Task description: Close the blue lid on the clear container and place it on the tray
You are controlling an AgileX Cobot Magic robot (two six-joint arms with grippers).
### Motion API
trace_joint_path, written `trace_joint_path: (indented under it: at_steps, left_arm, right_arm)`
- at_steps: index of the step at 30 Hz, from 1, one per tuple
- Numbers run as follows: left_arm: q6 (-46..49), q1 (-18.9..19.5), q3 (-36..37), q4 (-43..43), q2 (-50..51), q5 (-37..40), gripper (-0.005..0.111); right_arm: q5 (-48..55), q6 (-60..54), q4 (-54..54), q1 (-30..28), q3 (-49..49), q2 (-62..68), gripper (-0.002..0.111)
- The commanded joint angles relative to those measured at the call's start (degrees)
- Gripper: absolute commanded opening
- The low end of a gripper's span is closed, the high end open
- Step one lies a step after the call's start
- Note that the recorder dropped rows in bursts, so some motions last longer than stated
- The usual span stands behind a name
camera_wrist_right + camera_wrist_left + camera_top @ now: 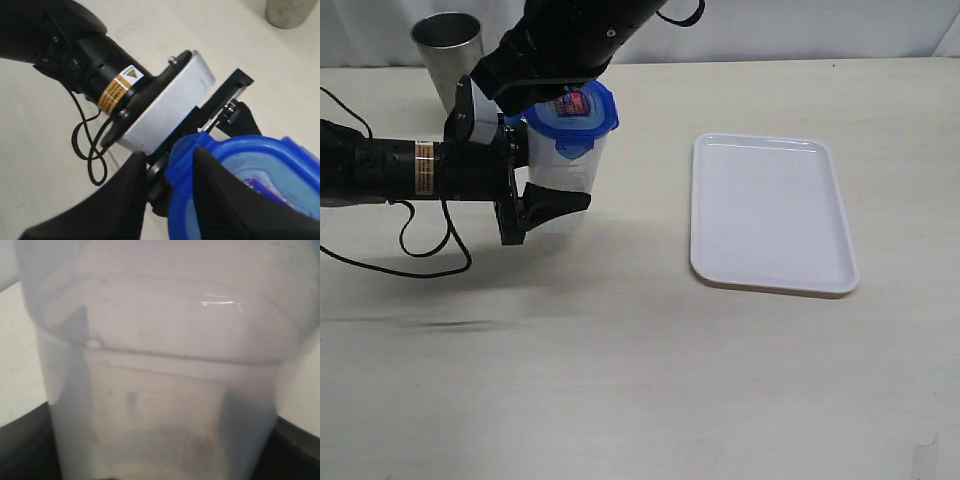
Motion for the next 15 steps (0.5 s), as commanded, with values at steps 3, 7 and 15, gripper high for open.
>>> trace_joint_path:
  at_steps: [3,7,15]
  left_arm:
    - [-2.8,0.3,-0.2,1.6,-2.0,0.8,0.000]
    - [-2.8,0.3,-0.2,1.2,-2.0,1.1,0.000]
    - [-2.8,0.3,-0.2,0.9,-2.0,1.2,0.000]
  right_arm:
    - [1.9,15.8,-18.8,0.0,0.1,1.6,0.030]
    - [1.3,15.1,-16.0,0.0,0.1,1.6,0.030]
    - [2.3,19.8,-19.6,0.0,0.1,2.5,0.036]
